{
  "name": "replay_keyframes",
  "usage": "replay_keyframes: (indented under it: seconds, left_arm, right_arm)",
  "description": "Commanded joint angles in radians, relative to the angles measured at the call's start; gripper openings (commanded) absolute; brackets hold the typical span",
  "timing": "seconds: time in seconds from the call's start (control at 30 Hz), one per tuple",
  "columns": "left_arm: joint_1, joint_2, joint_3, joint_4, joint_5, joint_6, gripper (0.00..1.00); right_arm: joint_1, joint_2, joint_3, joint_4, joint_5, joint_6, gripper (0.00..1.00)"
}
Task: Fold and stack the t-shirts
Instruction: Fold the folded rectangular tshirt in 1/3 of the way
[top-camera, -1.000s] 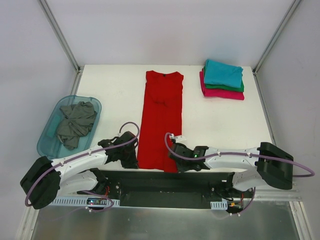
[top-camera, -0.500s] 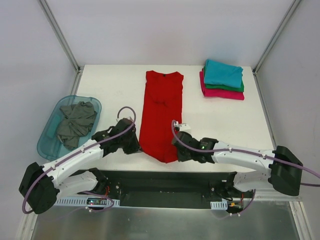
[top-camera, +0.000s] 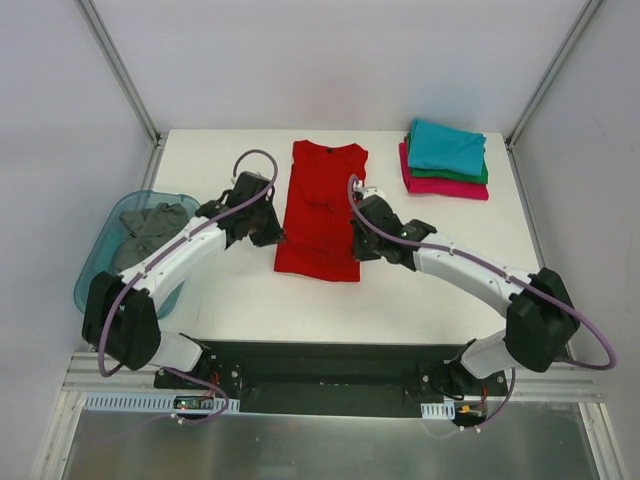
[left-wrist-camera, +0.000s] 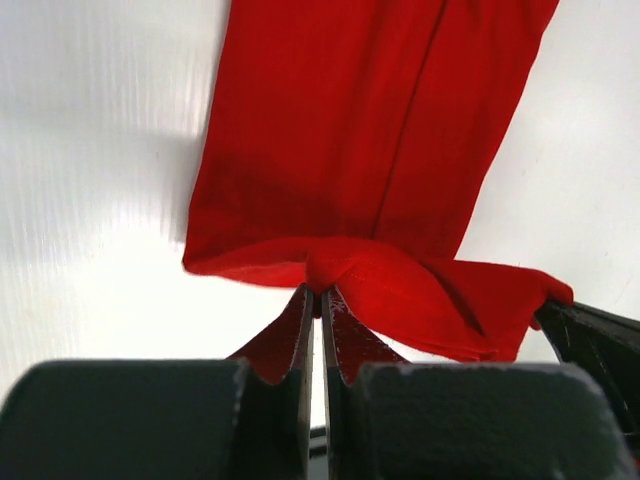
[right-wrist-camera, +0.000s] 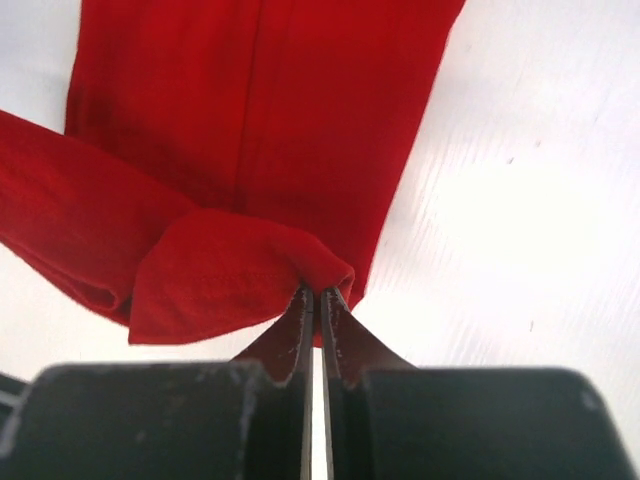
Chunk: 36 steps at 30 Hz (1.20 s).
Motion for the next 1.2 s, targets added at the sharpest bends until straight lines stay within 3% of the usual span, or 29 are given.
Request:
replay_keyframes:
  seconds: [0.0,0.37,0.83,0.93,1.03,1.07,1.17]
  left_arm:
    - [0.052,0.110,0.142,-0.003,0.016,0.094,0.00]
    - [0.153,0.411,0.396,-0.003,0.131,0.156,0.00]
    - [0.199,0.581,0.488,-0.006,0.183,0.172,0.00]
    - [0.204,0.608,0.497,-0.005,0.196,0.174,0.07]
    - [0.207,0.620,0.506,-0.009,0.202,0.180,0.25]
    - [0.210,0.620,0.512,-0.012,0.217,0.186,0.39]
    - [0.211,0.592,0.508,-0.024,0.237,0.199,0.57]
  right_arm:
    - [-0.081,0.077,0.098,0.056,-0.071,-0.094,0.00]
    - [-0.229,0.273,0.232,0.142,-0.230,-0.146,0.00]
    - [-0.285,0.435,0.327,0.178,-0.207,-0.140,0.01]
    - [-0.296,0.458,0.333,0.186,-0.166,-0.133,0.04]
    - [-0.308,0.479,0.350,0.186,-0.189,-0.137,0.14]
    - [-0.311,0.487,0.362,0.172,-0.190,-0.143,0.24]
    - [-0.311,0.475,0.372,0.134,-0.190,-0.159,0.61]
